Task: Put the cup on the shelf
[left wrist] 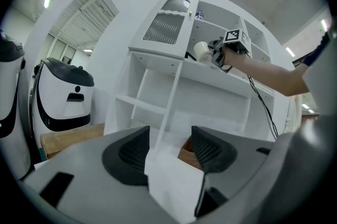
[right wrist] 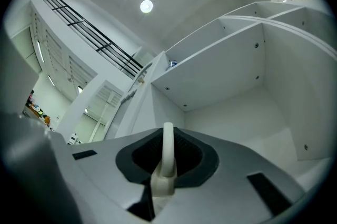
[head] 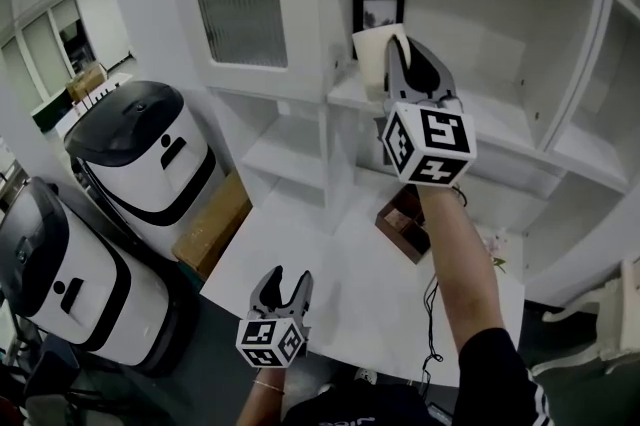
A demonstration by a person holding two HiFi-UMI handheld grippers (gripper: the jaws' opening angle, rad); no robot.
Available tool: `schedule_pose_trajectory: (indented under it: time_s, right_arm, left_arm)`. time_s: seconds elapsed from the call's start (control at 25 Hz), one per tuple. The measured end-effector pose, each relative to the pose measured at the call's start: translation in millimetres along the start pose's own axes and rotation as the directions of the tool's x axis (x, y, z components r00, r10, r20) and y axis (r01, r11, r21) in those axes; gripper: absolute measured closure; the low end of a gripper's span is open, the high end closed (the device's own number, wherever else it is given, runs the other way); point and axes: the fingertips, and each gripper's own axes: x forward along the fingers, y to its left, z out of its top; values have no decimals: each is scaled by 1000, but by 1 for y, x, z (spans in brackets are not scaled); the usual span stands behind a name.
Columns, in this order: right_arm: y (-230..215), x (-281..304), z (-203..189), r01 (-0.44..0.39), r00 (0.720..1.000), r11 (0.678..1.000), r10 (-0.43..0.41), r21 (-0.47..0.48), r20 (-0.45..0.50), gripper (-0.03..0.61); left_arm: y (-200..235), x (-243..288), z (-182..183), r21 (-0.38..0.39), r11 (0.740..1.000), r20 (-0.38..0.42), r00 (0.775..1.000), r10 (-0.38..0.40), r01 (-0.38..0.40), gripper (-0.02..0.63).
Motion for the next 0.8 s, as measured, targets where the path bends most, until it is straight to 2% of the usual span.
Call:
schedule_pose_trajectory:
  time_s: [0.2, 0.4, 0.64, 0.8]
  right_arm:
    - [10, 14, -14, -10, 1000, 997, 8, -72, -30, 526]
    - [18, 20, -30, -16, 992, 984, -6, -177, -125, 525]
    - [4, 12, -31, 73, 985, 989, -92, -132, -144, 522]
    - [4, 0, -32, 88, 983, 986, -108, -141, -148, 520]
  left_arm:
    - [7, -5, 7, 12, 999, 22, 999, 30, -30, 368]
    - [18, -7, 7, 0, 998, 27, 998, 57, -57, 373]
    - [19, -7, 1, -12, 999, 18, 999, 47, -47, 376]
    - [16, -6, -1, -9, 1000, 12, 1000, 29, -29, 377]
